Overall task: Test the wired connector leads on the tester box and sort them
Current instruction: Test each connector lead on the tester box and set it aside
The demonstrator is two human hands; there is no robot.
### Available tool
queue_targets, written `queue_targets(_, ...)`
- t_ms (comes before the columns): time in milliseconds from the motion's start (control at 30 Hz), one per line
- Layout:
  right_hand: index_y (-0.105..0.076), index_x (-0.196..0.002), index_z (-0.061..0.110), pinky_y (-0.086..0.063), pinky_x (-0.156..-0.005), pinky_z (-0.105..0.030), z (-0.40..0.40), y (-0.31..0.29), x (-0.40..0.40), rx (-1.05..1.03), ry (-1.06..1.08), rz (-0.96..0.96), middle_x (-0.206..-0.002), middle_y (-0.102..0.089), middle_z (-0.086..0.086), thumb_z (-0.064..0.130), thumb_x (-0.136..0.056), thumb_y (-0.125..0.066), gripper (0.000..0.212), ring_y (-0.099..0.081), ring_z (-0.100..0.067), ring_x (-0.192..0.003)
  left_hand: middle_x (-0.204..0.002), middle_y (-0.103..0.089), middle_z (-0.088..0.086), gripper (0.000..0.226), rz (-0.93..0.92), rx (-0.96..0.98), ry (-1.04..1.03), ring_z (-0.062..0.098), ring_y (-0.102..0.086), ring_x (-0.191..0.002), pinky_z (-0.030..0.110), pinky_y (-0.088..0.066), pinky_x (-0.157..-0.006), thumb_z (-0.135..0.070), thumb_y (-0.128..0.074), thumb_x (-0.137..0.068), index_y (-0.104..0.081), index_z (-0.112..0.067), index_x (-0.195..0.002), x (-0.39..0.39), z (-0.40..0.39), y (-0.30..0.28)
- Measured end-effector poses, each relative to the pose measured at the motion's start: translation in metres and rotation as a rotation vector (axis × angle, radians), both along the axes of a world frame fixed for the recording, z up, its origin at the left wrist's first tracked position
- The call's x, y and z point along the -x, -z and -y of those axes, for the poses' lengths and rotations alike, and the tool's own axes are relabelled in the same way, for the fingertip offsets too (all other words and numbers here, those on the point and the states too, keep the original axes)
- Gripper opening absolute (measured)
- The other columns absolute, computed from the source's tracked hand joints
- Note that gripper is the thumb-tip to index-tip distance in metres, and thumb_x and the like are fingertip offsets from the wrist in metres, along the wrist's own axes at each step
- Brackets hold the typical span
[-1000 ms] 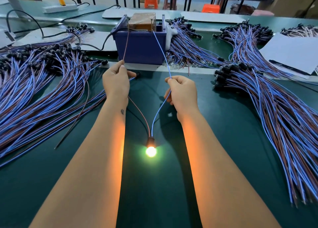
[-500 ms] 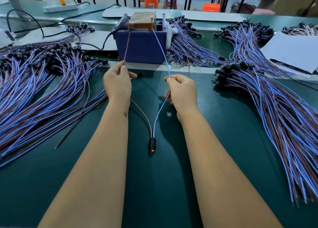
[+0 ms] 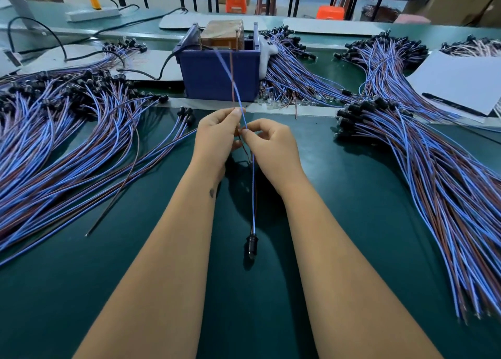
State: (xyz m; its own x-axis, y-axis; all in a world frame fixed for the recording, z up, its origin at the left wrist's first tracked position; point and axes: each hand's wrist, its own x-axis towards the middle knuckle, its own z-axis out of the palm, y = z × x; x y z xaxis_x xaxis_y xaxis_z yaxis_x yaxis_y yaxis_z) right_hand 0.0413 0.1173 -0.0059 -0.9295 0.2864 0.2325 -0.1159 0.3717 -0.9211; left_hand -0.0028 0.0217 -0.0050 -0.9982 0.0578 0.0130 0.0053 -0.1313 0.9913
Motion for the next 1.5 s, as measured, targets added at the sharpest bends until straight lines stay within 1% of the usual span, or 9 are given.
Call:
queue_targets(167,-0.068,-0.083,0.015,-0.029,-0.051,-0.018,-0.002,0.003,-0.001,-0.084,-0.04,0.005,-0.049,-0.046,0.012,0.02,-0.089,-0.065,0.008,-0.04,-0.005,-0.047,-0.064,-0.052,-0.005,0.02,-0.035,-0.011,0.091,0.017,-0.059,-0.079,0.028,-0.052,-0.07,-0.023,-0.058,-0.098,-0.074,-0.018,-0.087,-0.004,0.006,-0.005)
queue_targets(267,-0.063,-0.078,0.021,-0.028,-0.048,-0.014,-0.002,0.003,0.0,-0.071,-0.038,0.005,-0.046,-0.044,0.013,0.023,-0.087,-0.069,0.011,-0.041,-0.003,-0.044,-0.063,-0.052,-0.006,0.021,-0.055,-0.042,0.051,0.01,-0.057,-0.065,0.02,-0.049,-0.058,-0.017,-0.057,-0.098,-0.073,-0.016,-0.084,-0.004,0.009,-0.006)
queue_targets(400,-0.061,-0.076,0.025,-0.031,-0.051,-0.02,-0.004,0.004,0.001,-0.137,-0.098,0.095,-0.052,-0.045,0.011,0.031,-0.081,-0.076,0.017,-0.041,-0.003,-0.046,-0.064,-0.058,-0.003,0.025,-0.014,-0.293,-0.054,0.007,-0.052,-0.055,0.018,-0.046,-0.052,-0.008,-0.05,-0.099,-0.065,-0.01,-0.079,0.001,0.015,-0.01)
queue_targets(567,-0.047,-0.097,0.027,-0.034,-0.053,-0.028,-0.002,0.004,-0.002,-0.205,-0.085,0.144,-0.058,-0.045,0.008,0.03,-0.076,-0.077,0.037,-0.044,-0.009,-0.051,-0.061,-0.061,-0.001,0.033,0.092,-0.658,-0.094,0.01,-0.057,-0.057,0.021,-0.05,-0.056,-0.02,-0.046,-0.102,-0.054,-0.013,-0.071,0.004,0.027,-0.016)
queue_targets(767,-0.066,-0.079,0.027,-0.028,-0.052,-0.027,-0.006,-0.002,-0.006,-0.442,0.097,0.166,-0.06,-0.049,0.009,0.046,-0.085,-0.067,0.02,-0.052,-0.018,-0.068,-0.06,-0.051,-0.001,0.039,0.124,-0.838,-0.126,0.014,-0.048,-0.054,0.02,-0.04,-0.049,-0.028,-0.037,-0.104,-0.049,-0.016,-0.069,0.007,0.044,-0.016)
queue_targets(933,-0.069,-0.095,0.022,-0.022,-0.049,-0.03,-0.01,-0.008,-0.01,-0.503,0.428,-0.058,-0.073,-0.061,0.0,0.037,-0.096,-0.056,0.02,-0.049,-0.024,-0.07,-0.051,-0.052,-0.007,0.04,0.106,-0.393,-0.18,0.008,-0.047,-0.044,0.02,-0.037,-0.044,-0.025,-0.035,-0.105,-0.045,-0.019,-0.067,0.011,0.036,-0.012)
queue_targets(1100,-0.071,-0.101,0.007,-0.044,-0.072,-0.02,-0.008,-0.016,-0.015,-0.082,0.43,-0.361,-0.092,-0.069,-0.007,-0.001,-0.083,-0.053,0.026,-0.061,-0.017,-0.079,-0.056,-0.05,-0.004,0.038,-0.01,0.249,-0.152,0.01,-0.045,-0.046,0.025,-0.035,-0.05,-0.024,-0.041,-0.099,-0.05,-0.018,-0.063,0.01,0.02,0.003)
queue_targets(1200,-0.067,-0.098,0.008,-0.047,-0.075,-0.015,-0.005,-0.019,-0.015,0.2,0.371,-0.386,-0.095,-0.067,-0.009,0.0,-0.079,-0.048,0.028,-0.062,-0.013,-0.083,-0.053,-0.054,-0.008,0.037,-0.131,0.519,-0.102,0.008,-0.049,-0.051,0.031,-0.04,-0.06,-0.033,-0.044,-0.097,-0.056,-0.022,-0.065,0.003,0.012,0.008)
queue_targets(1500,-0.07,-0.092,0.014,-0.049,-0.077,-0.024,-0.029,-0.011,-0.005,0.165,0.576,-0.226,-0.088,-0.068,0.004,-0.006,-0.087,-0.048,0.03,-0.065,-0.016,-0.088,-0.068,-0.055,-0.007,0.022,-0.44,0.755,0.123,0.021,-0.051,-0.07,0.033,-0.041,-0.067,-0.027,-0.049,-0.099,-0.059,-0.02,-0.081,-0.024,-0.022,0.009)
